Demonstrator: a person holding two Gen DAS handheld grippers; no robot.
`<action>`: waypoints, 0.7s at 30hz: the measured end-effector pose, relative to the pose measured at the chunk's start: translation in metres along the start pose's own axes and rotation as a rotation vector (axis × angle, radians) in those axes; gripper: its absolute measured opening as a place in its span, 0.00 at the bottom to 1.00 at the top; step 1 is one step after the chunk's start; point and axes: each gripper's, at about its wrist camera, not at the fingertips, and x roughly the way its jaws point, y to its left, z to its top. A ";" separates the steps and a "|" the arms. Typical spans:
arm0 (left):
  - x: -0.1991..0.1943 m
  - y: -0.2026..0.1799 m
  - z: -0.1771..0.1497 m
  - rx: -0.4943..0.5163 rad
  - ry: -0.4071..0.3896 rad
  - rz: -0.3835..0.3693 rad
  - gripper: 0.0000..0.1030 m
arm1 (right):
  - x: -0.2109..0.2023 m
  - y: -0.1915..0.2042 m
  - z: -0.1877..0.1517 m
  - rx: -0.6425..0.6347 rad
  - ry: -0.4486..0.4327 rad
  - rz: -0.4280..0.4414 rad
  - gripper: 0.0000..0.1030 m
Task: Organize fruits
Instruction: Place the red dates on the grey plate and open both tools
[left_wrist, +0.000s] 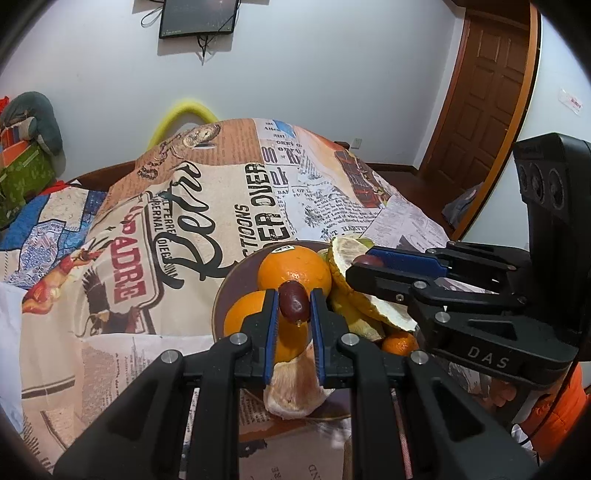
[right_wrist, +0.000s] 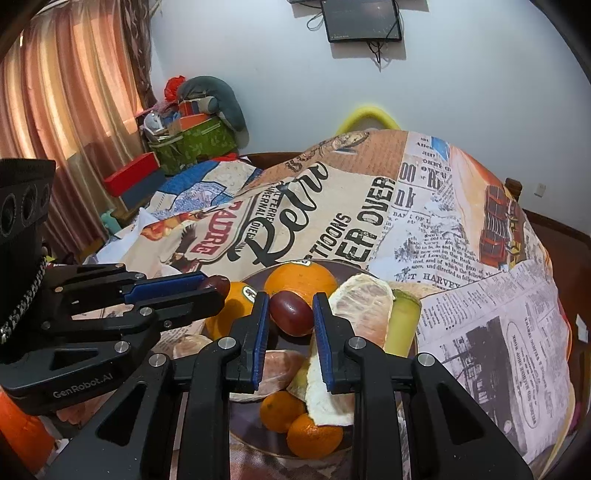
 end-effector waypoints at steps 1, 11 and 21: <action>0.001 -0.001 0.000 0.001 0.002 0.000 0.16 | 0.000 -0.001 0.000 0.005 0.003 0.002 0.23; 0.010 -0.013 0.006 0.029 0.003 -0.015 0.16 | -0.020 -0.008 0.005 0.023 -0.048 0.004 0.29; 0.004 -0.017 0.008 0.024 -0.007 0.000 0.16 | -0.039 -0.010 0.005 0.039 -0.086 -0.005 0.29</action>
